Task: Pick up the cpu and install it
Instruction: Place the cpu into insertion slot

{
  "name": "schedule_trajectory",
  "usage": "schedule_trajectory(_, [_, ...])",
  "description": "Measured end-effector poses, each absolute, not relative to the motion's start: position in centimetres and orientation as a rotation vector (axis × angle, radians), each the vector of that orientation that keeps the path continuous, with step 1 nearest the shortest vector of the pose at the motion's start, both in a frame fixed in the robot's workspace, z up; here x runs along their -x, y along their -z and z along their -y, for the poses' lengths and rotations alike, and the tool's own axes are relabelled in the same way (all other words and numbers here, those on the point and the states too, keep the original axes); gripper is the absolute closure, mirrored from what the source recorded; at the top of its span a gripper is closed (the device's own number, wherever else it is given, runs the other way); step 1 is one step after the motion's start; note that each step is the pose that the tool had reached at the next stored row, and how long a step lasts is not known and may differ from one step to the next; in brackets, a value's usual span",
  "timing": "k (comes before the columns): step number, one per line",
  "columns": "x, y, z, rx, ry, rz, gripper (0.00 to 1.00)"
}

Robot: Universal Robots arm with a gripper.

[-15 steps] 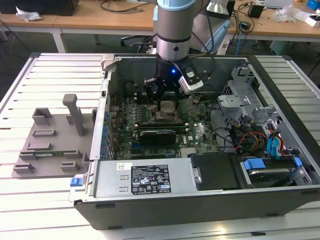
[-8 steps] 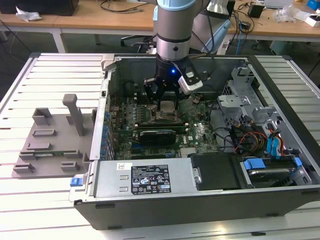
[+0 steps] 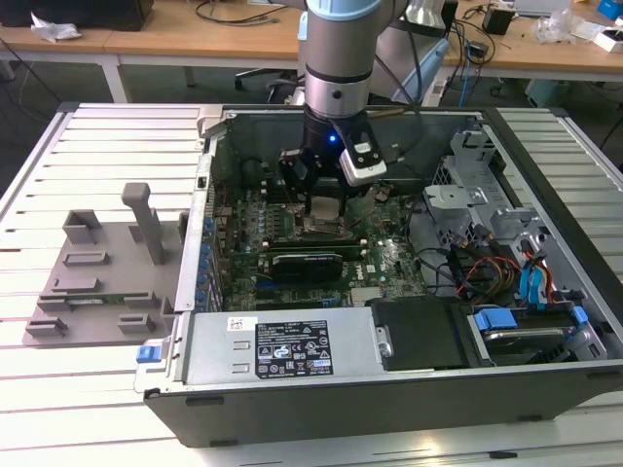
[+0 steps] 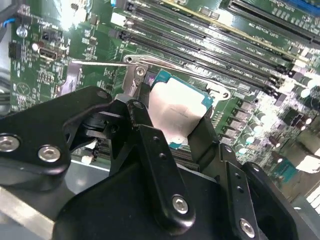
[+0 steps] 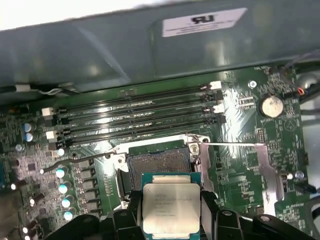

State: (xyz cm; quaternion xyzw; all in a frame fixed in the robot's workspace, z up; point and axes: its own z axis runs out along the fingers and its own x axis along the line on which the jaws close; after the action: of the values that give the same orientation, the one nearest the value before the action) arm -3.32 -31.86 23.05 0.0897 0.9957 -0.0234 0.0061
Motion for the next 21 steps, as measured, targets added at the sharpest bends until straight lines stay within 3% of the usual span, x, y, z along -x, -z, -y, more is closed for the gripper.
schedule_trajectory(21, [3.32,-22.96,31.86,-0.817,0.103,-3.026,0.45])
